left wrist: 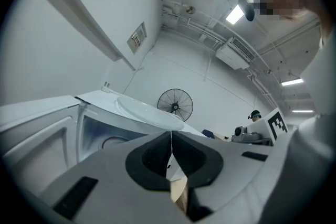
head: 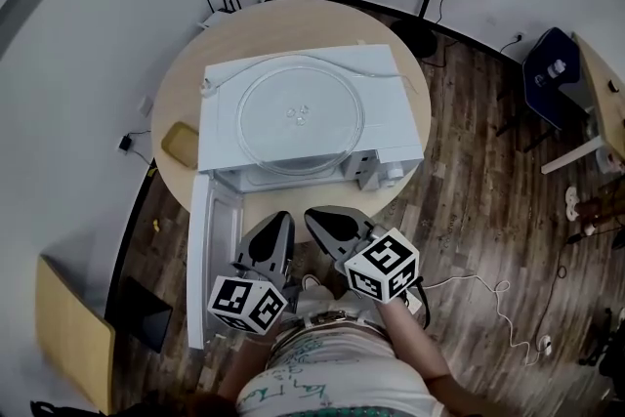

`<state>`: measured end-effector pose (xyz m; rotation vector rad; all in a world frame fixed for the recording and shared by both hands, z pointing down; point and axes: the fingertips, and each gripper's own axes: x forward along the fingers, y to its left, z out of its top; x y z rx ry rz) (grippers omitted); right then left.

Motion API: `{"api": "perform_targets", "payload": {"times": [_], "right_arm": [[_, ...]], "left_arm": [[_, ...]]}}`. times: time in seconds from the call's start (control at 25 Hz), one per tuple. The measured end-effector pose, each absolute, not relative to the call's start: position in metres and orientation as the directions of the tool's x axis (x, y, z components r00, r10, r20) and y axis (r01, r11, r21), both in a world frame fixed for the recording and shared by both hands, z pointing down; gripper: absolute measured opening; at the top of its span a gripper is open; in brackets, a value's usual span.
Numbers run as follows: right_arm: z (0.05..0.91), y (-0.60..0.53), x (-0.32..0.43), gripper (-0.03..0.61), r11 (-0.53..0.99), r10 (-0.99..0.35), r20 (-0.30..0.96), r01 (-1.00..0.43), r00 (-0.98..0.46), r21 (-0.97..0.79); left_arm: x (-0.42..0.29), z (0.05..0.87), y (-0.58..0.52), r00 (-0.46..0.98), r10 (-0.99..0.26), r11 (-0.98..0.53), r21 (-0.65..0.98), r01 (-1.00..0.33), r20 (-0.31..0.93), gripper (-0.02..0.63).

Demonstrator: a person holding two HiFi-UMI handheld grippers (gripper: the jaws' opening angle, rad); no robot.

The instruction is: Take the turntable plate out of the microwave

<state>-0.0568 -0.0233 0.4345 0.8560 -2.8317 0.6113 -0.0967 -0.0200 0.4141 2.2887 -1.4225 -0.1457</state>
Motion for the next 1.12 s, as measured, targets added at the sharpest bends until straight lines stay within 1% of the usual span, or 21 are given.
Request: {"api": "perform_targets", "payload": {"times": [0.28,1.12], "right_arm": [[0.426,-0.005,-0.062,-0.008,0.759,-0.518,0.207,-0.558,-0.830,-0.336],[0.422,0.020,-0.067,-0.008,0.740,-0.531,0.191,-0.562,-0.825,-0.369]], "left_arm": [[-0.099,0.410,-0.002,0.470,-0.872,-0.396,0.370,-0.841,0.137,0.017],[-0.107,0.409,0.023,0.495,-0.860,-0.423,0.369,-0.828,0.125,0.017]]}}
